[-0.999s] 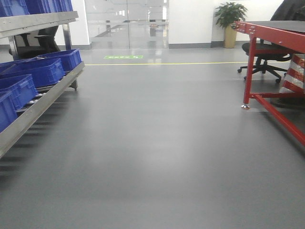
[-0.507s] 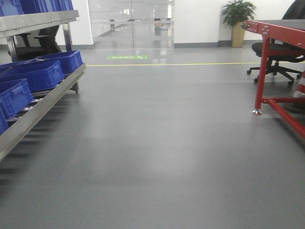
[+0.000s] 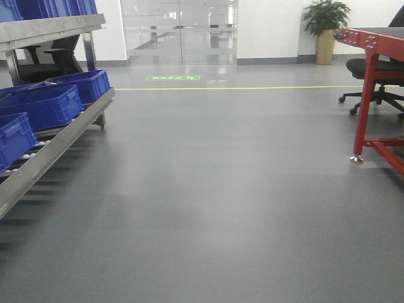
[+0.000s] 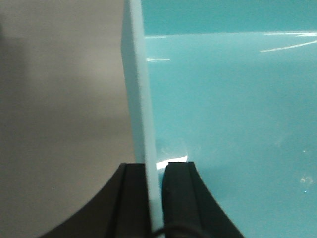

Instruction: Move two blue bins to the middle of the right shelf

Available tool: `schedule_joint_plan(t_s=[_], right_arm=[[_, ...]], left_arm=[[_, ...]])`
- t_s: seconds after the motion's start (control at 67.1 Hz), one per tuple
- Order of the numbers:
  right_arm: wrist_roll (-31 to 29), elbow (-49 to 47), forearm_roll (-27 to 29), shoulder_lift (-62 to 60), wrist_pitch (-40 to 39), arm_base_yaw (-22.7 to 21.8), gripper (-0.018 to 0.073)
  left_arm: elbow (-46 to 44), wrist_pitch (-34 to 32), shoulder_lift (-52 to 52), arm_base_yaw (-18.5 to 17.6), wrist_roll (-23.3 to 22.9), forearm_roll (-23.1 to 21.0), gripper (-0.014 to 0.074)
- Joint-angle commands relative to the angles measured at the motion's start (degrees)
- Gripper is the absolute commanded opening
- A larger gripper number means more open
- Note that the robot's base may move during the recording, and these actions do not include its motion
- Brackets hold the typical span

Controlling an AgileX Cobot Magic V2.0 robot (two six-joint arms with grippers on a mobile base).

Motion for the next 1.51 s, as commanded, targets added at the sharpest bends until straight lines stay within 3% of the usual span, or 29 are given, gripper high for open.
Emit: schedule_joint_plan(t_s=[0.0, 1.491], right_arm=[[-1.0, -0.7, 0.4, -0.7, -2.6, -0.1, -0.0153], [-1.0, -0.7, 0.4, -0.7, -2.6, -0.1, -0.0153]], left_arm=[[-0.7, -2.8, -0.9, -0.3, 0.7, -1.3, -0.0111], [-0.7, -2.8, -0.9, -0.3, 0.7, -1.3, -0.0111]])
